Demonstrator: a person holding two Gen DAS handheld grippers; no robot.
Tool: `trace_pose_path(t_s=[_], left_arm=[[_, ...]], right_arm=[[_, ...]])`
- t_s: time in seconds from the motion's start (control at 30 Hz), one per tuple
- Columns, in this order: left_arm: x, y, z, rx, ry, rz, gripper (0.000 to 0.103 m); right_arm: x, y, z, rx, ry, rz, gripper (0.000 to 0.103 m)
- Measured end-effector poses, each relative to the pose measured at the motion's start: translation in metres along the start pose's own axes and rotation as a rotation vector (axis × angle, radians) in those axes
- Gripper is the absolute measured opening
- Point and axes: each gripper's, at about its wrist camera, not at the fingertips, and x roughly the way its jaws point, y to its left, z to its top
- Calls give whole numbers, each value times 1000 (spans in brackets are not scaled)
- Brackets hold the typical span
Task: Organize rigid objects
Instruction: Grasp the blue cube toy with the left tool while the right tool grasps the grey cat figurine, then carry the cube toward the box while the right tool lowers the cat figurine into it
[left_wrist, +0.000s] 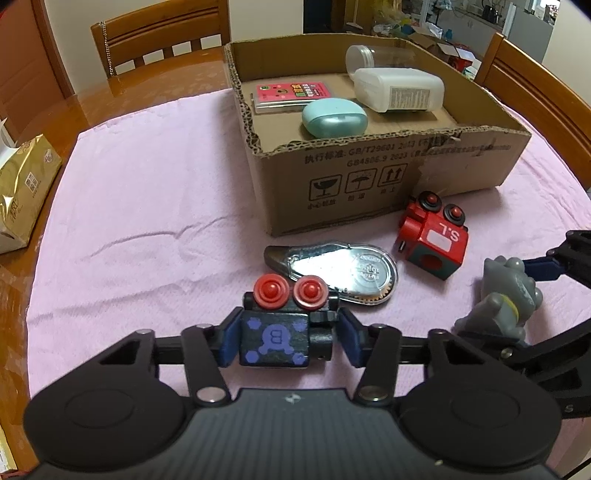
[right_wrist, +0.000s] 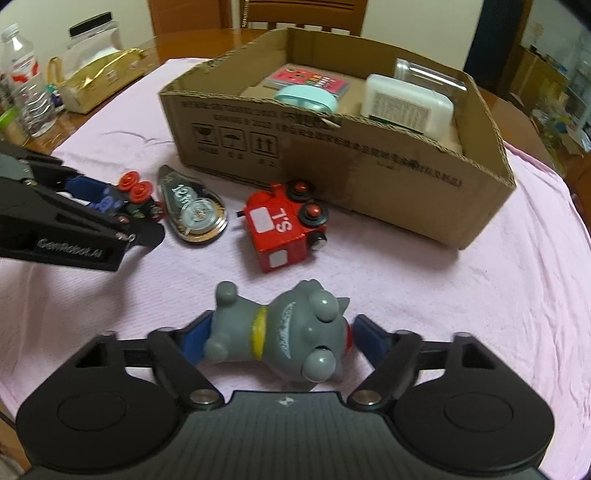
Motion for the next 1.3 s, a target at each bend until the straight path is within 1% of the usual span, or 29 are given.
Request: trace_pose_path(t_s=[0.2,0.37,0.5,0.73,0.83,1.03,1.1,1.23,1.3], left_arm=[[-1,1,0,16,22,-10,50],[-8,1,-1,60,36,-25,50],[-19,1,2,100,45,-42,50],[-53,5,14,151,32,-87,50],[-66,5,20,161,17,-103,50],[-84,8,38,153,-28,-125,50],[-87,9,45,146,-44,-123,50],[-92,9,60,151,-84,-105,50],[-93,8,67,161,-104,-92,50]], right_arm=[[-2,0,0,-13,20,7,77],[-9,-5,1,-39,35,19,77],[-18,-10,3,-64,43,26,77],[-51,-23,17,-97,40,91,77],[-68,-30,28,-107,15,106,77],[-90,-49,64,-114,-54,95,77],[-90,-55,78,-119,-76,76,77],[-80,-71,101,-122,-92,41,77],[-74,-78,110,-109,-96,37,77]])
